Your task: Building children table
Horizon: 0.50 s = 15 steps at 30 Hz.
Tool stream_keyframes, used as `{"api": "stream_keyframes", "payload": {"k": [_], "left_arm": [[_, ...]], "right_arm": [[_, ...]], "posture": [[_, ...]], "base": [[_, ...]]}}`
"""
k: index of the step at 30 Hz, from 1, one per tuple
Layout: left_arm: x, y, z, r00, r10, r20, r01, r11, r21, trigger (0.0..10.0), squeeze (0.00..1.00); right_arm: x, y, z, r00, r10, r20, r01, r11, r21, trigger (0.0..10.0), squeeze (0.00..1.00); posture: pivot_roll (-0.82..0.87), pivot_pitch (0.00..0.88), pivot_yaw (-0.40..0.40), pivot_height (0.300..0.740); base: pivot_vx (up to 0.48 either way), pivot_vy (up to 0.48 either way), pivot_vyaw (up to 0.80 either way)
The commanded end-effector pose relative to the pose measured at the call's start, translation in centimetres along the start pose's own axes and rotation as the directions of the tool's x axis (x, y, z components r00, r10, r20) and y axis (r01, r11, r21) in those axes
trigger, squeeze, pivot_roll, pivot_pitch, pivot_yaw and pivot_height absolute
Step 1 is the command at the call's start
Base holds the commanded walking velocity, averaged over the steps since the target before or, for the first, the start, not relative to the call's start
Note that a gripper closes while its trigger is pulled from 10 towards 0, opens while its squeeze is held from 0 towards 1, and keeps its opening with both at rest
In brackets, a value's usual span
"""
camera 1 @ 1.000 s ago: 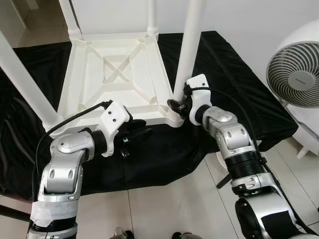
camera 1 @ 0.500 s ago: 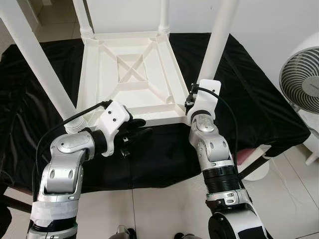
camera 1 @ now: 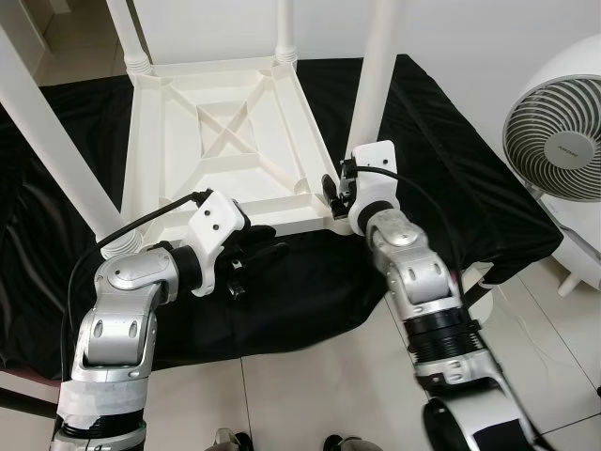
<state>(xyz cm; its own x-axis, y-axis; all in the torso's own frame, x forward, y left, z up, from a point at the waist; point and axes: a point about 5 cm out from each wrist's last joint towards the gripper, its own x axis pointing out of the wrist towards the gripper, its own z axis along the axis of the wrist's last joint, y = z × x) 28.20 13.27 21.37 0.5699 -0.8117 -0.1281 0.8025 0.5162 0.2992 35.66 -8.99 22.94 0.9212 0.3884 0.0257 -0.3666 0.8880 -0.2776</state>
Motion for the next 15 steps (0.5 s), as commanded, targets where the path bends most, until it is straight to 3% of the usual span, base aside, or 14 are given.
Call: {"api": "stream_keyframes", "payload": {"k": [1, 3, 5, 8, 15], "left_arm": [[-0.2, 0.7, -0.2, 0.982, 0.187, -0.013, -0.187, 0.982, -0.003, 10.0, 0.0], [-0.2, 0.7, -0.2, 0.982, 0.186, -0.013, -0.186, 0.983, -0.004, 10.0, 0.0], [-0.2, 0.8, -0.2, 0.982, 0.188, -0.013, -0.188, 0.982, -0.002, 10.0, 0.0], [-0.3, 0.8, -0.1, 0.981, 0.191, -0.014, -0.191, 0.982, -0.001, 10.0, 0.0], [-0.4, 0.9, -0.1, 0.98, 0.198, -0.017, -0.198, 0.98, 0.002, 10.0, 0.0]], "right_arm": [[0.2, 1.0, 1.0, 0.994, 0.108, 0.027, -0.108, 0.994, -0.012, 10.0, 0.0], [0.2, 0.6, 1.0, 0.989, 0.149, 0.012, -0.148, 0.989, -0.022, 10.0, 0.0], [0.4, -1.4, 0.6, 0.965, 0.26, -0.033, -0.262, 0.963, -0.058, 10.0, 0.0], [0.6, -2.3, 0.5, 0.948, 0.314, -0.053, -0.317, 0.946, -0.069, 10.0, 0.0], [0.9, -2.1, -0.3, 0.895, 0.437, -0.091, -0.44, 0.898, -0.022, 10.0, 0.0]], "posture": [[-0.06, 0.152, 0.024, 0.74], [-0.06, 0.152, 0.024, 0.74], [-0.05, 0.149, 0.025, 0.74], [-0.05, 0.149, 0.025, 0.74], [-0.04, 0.15, 0.025, 0.74]], "base": [[0.0, 0.0, 0.0], [0.0, 0.0, 0.0], [0.0, 0.0, 0.0], [0.0, 0.0, 0.0], [0.0, 0.0, 0.0]]}}
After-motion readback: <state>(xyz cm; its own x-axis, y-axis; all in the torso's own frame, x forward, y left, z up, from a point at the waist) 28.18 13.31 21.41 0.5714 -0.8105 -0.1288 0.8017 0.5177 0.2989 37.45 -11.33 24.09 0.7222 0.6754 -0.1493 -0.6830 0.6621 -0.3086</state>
